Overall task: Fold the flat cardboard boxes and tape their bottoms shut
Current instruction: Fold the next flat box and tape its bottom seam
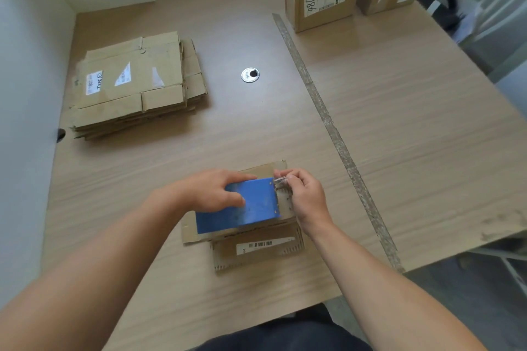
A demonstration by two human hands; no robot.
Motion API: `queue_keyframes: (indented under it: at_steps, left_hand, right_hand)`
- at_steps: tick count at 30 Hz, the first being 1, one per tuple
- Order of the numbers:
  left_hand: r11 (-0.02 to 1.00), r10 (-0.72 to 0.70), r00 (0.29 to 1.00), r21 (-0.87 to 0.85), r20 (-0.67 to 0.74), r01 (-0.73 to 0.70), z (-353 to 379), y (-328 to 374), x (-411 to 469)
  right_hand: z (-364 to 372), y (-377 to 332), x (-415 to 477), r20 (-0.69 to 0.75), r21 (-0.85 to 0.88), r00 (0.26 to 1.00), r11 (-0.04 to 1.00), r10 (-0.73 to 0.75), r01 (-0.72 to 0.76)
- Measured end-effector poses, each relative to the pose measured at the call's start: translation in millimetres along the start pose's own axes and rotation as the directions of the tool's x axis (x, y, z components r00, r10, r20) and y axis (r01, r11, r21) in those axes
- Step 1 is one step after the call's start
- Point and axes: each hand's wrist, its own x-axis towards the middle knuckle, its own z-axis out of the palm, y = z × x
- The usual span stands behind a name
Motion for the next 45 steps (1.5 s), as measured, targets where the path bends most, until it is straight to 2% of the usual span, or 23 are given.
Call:
queue_keyframes:
  at_steps: [2, 6, 8, 11, 15, 21, 24, 27, 29, 33, 37, 40, 42, 45]
  left_hand:
    - [1.000, -0.017, 0.999, 0.013, 0.034, 0.017, -5, 7, 8]
    - [0.998, -0.040, 0.995, 0.057, 0.086, 0.036, -13, 19, 20]
    - [0.997, -0.054, 0.993, 0.069, 0.107, 0.046, -17, 22, 22]
    - [0.996, -0.065, 0.991, 0.069, 0.119, 0.057, -17, 22, 19]
    - [0.997, -0.059, 0.990, 0.062, 0.126, 0.052, -16, 22, 15]
    - [0.995, -0.064, 0.991, 0.081, 0.119, 0.054, -16, 25, 14]
    - [0.995, -0.067, 0.992, 0.083, 0.111, 0.058, -16, 26, 12]
    - [0.994, -0.075, 0.991, 0.083, 0.115, 0.066, -15, 27, 12]
    - [0.994, -0.076, 0.990, 0.085, 0.116, 0.067, -16, 28, 12]
    - [0.995, -0.071, 0.991, 0.082, 0.113, 0.062, -15, 28, 11]
    - [0.995, -0.070, 0.992, 0.075, 0.105, 0.062, -13, 26, 10]
    - [0.996, -0.063, 0.993, 0.077, 0.105, 0.055, -13, 27, 9]
    - [0.996, -0.061, 0.993, 0.076, 0.106, 0.053, -13, 26, 8]
    - [0.995, -0.060, 0.994, 0.081, 0.094, 0.052, -11, 23, 9]
  right_hand:
    - [4, 0, 0, -0.077, 0.149, 0.995, 0.987, 0.065, -0.053]
    - [5, 2, 0, -0.203, 0.239, 0.969, 0.966, 0.145, -0.094]
    - [4, 2, 2, -0.271, 0.147, 0.955, 0.985, 0.125, -0.088]
    - [-3, 4, 4, -0.364, -0.115, 0.929, 0.987, 0.064, -0.113]
    - [-17, 12, 3, -0.308, -0.230, 0.946, 0.958, 0.096, -0.172]
    - [-20, 10, 14, -0.180, -0.106, 0.940, 0.944, 0.291, -0.312]
    - [-23, 6, 15, -0.111, -0.173, 0.944, 0.929, 0.311, -0.326]
    - [-24, 1, 15, -0.066, -0.422, 0.967, 0.871, 0.248, -0.252]
    - [-23, 0, 11, -0.052, -0.503, 0.978, 0.841, 0.201, -0.200]
    - [-28, -1, 1, 0.005, -0.492, 0.997, 0.868, 0.073, -0.061]
    - [-44, -13, 1, 0.160, -0.482, 0.987, 0.871, -0.015, 0.092]
    - [-58, -23, 11, 0.431, -0.566, 0.900, 0.757, -0.067, 0.328]
    - [-67, -27, 21, 0.614, -0.614, 0.789, 0.639, 0.017, 0.464]
    - [-69, -28, 40, 0.726, -0.646, 0.674, 0.474, 0.137, 0.598]
